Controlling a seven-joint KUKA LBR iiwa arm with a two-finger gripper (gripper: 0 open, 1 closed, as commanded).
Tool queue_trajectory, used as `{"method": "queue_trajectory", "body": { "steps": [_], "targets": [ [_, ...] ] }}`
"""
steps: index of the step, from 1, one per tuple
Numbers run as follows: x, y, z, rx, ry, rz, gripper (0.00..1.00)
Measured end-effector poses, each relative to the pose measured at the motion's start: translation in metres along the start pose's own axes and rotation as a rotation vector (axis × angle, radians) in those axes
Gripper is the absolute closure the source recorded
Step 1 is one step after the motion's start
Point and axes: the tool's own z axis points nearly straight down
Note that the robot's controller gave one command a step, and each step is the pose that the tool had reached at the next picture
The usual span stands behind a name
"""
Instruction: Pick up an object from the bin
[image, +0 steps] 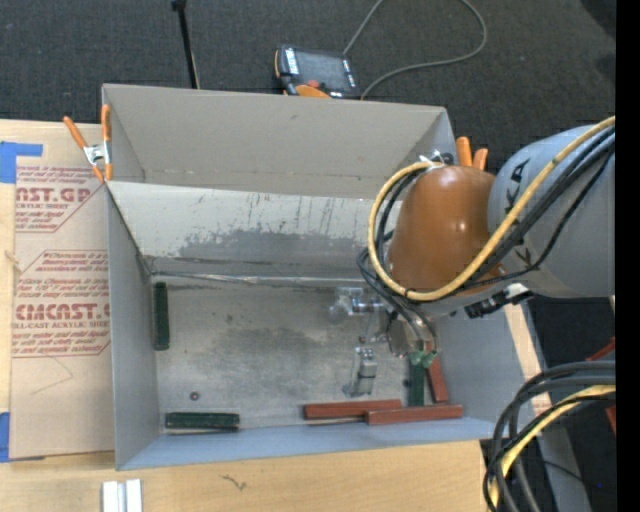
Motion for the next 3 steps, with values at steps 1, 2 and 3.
{"method": "queue_trajectory", "body": {
  "steps": [1,2,3],
  "targets": [
    [-0.002,-0.009,0.088,0.001,0.007,0.009,0.00],
    [-0.040,-0.131,0.095,0.005,-0.003,0.022,0.00],
    [0.010,-0.027,0.068,-0.003,0.003,0.008,0.00]
  ]
}}
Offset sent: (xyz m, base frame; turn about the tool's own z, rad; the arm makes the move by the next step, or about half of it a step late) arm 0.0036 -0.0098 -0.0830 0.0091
